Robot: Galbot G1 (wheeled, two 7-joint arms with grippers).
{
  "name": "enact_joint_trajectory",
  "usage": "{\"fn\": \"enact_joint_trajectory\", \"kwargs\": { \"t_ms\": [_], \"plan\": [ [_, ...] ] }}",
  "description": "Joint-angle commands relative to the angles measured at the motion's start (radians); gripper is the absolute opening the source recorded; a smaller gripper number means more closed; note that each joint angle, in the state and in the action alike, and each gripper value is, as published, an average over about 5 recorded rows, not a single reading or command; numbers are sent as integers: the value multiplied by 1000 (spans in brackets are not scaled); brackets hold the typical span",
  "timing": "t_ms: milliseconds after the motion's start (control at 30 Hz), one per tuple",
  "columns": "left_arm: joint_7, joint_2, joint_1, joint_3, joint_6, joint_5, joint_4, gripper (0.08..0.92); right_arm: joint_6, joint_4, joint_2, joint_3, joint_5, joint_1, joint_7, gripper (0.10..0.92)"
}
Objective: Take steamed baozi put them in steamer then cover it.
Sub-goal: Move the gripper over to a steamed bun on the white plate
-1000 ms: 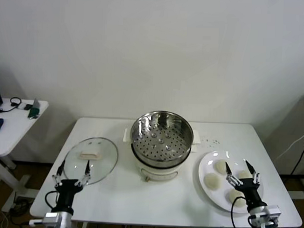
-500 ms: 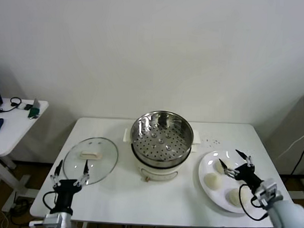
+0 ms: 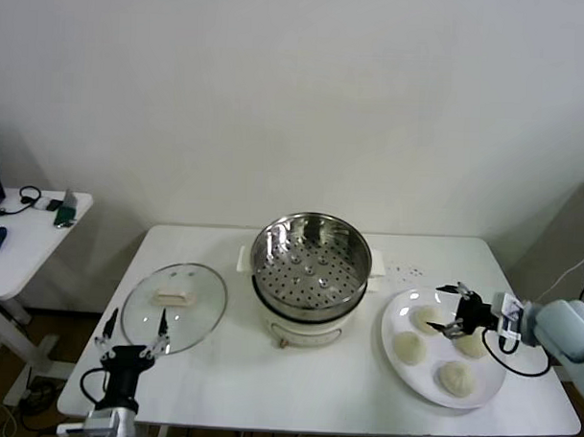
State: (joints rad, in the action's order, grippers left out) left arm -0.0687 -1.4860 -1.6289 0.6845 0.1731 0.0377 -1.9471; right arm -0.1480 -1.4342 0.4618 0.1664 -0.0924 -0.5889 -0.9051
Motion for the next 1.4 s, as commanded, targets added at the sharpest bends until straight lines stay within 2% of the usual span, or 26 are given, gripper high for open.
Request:
{"fn": "enact_joint_trajectory", "kwargs": {
  "t_ms": [33, 300, 700, 1000, 1400],
  "plan": [
    [-7, 4, 2, -2, -1, 3, 7, 823, -4, 118, -96, 480, 32, 426, -156, 823],
    [-12, 7, 15, 5, -12, 3, 15, 823, -9, 258, 61, 803, 32, 695, -172, 823],
    [-15, 10, 11, 17, -21, 1, 11, 823, -14, 419, 255, 878, 34, 735, -155, 823],
    [-15, 12, 15, 24, -32, 0, 7, 823, -14, 444, 312, 893, 35, 710, -155, 823],
    [-16, 14, 9, 29, -34, 0, 7, 823, -7, 441, 313, 894, 67, 680, -157, 820]
  ]
}}
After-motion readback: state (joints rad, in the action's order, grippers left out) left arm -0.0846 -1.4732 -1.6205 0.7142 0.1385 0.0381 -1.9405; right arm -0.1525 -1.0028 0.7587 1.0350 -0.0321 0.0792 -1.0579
